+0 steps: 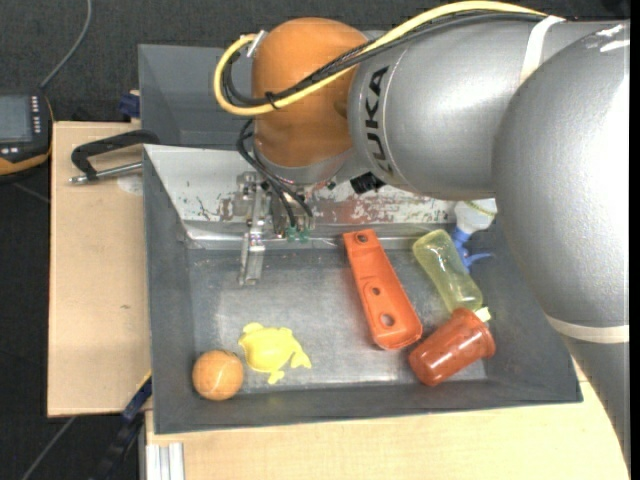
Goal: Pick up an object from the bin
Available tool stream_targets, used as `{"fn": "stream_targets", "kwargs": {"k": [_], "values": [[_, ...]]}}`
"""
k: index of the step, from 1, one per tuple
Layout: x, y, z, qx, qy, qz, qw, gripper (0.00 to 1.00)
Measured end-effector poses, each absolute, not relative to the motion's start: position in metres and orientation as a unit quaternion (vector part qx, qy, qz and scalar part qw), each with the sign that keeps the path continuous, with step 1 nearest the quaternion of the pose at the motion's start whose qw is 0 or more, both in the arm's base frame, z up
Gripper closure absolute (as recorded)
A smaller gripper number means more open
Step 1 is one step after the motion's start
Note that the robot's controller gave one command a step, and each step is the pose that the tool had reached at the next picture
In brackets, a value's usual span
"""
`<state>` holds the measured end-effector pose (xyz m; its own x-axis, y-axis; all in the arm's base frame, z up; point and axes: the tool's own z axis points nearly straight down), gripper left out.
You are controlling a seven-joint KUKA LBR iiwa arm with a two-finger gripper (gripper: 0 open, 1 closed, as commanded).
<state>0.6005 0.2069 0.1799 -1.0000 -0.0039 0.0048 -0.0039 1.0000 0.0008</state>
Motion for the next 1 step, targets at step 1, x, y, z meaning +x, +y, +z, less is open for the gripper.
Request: {"fn": "stream_targets", "kwargs": {"k": [1], "values": [[0.6016, 0.2059, 0.1851, 0.001, -1.0, -0.001, -0.001, 0.0]]}}
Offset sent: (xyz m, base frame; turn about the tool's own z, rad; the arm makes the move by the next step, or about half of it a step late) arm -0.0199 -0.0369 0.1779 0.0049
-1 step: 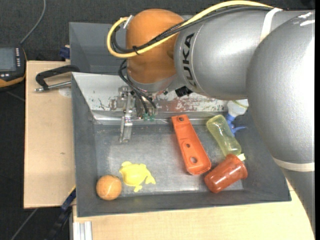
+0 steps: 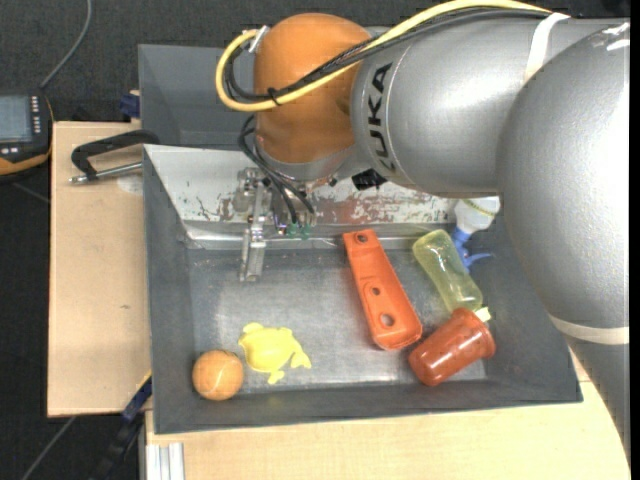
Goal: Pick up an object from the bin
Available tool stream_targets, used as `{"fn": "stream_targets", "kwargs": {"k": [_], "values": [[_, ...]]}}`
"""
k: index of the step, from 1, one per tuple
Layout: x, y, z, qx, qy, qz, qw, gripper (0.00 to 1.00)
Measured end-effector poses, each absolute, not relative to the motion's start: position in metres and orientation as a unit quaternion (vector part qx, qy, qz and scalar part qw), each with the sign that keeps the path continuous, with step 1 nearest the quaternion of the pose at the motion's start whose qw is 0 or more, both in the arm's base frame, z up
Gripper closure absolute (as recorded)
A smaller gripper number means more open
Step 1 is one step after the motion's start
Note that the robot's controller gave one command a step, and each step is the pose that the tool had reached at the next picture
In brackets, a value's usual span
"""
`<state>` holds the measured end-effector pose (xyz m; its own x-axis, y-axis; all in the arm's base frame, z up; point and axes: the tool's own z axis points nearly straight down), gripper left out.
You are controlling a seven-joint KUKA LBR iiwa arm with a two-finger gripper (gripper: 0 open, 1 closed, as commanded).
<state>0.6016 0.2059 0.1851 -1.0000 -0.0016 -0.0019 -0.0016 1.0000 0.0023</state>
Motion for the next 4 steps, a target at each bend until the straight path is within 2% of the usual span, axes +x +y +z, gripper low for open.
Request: {"fn": "stream_targets", "kwargs": {"k": [1, 2, 3, 4], "values": [[0.594, 0.196, 0.234, -0.001, 1.0, 0.001, -0.001, 0.0], [0.594, 0.17, 0.219, -0.044, 0.999, 0.003, 0.008, 0.0], [0.576, 0.161, 0.241, -0.049, 0.999, 0.001, -0.003, 0.0], [0.568, 0.124, 0.236, -0.086, 0.996, 0.003, 0.013, 0.0]]}}
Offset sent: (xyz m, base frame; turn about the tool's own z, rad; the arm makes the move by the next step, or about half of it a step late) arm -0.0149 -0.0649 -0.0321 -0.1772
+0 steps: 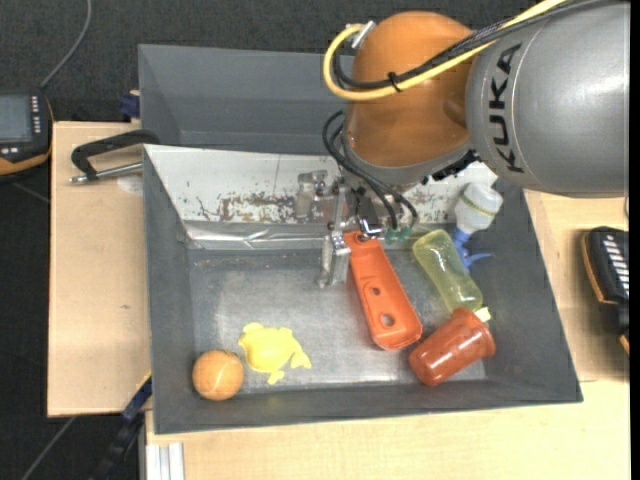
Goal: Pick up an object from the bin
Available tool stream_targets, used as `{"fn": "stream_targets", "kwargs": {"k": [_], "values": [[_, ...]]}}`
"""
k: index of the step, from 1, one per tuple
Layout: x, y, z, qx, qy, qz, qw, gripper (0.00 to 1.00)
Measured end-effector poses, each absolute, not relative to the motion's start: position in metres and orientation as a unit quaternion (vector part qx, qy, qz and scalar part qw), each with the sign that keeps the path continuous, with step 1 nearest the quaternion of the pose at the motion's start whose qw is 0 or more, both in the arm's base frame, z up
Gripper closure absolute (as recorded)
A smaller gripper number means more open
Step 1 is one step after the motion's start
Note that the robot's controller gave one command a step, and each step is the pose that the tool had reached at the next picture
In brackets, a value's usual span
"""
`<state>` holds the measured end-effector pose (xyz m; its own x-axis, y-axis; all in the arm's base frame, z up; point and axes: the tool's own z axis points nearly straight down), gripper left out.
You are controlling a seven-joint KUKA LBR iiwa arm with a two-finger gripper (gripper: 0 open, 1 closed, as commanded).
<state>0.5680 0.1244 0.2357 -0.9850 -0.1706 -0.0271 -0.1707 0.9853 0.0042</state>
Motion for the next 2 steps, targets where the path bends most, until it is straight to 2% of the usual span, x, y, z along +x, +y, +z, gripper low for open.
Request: {"fn": "stream_targets", "kwargs": {"k": [1, 2], "values": [[0.537, 0.088, 0.207, -0.078, 0.997, 0.001, -0.002, 0.0], [0.532, 0.063, 0.198, -0.042, 0.999, 0.004, 0.01, 0.0]]}}
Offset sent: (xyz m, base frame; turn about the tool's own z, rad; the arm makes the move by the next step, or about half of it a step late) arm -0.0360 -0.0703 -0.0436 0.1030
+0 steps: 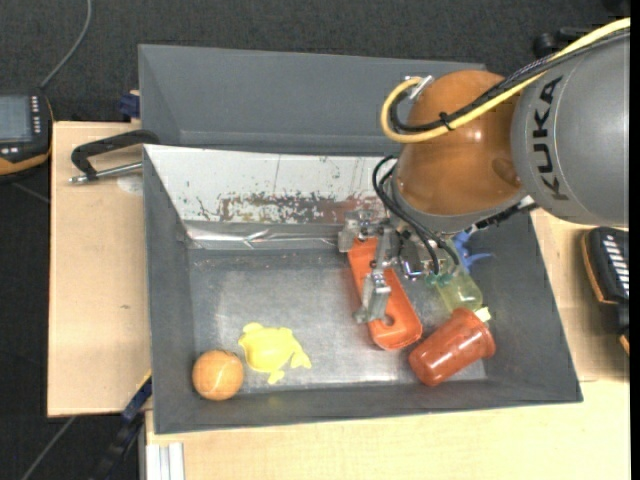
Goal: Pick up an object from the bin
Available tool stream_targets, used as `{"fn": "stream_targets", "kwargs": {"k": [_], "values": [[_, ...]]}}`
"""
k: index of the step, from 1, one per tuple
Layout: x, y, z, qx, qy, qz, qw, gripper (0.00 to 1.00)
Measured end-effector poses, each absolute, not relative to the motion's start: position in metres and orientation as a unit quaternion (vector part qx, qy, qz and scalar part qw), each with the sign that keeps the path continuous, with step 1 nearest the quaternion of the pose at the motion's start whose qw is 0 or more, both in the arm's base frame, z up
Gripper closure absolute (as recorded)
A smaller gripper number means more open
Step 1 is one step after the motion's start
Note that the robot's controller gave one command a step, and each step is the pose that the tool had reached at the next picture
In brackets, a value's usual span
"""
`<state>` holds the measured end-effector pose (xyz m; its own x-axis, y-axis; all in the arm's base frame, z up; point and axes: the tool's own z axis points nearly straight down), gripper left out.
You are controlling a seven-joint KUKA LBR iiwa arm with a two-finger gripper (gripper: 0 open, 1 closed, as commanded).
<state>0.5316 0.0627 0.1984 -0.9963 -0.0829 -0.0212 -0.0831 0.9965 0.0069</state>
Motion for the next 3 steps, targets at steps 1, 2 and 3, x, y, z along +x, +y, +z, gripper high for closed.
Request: {"fn": "stream_targets", "kwargs": {"k": [1, 2, 3], "values": [[0.521, 0.042, 0.164, -0.099, 0.995, 0.003, 0.005, 0.0], [0.527, 0.001, 0.143, -0.133, 0.991, 0.003, 0.009, 0.0], [0.527, -0.012, 0.135, -0.116, 0.993, 0.002, 0.009, 0.0]]}}
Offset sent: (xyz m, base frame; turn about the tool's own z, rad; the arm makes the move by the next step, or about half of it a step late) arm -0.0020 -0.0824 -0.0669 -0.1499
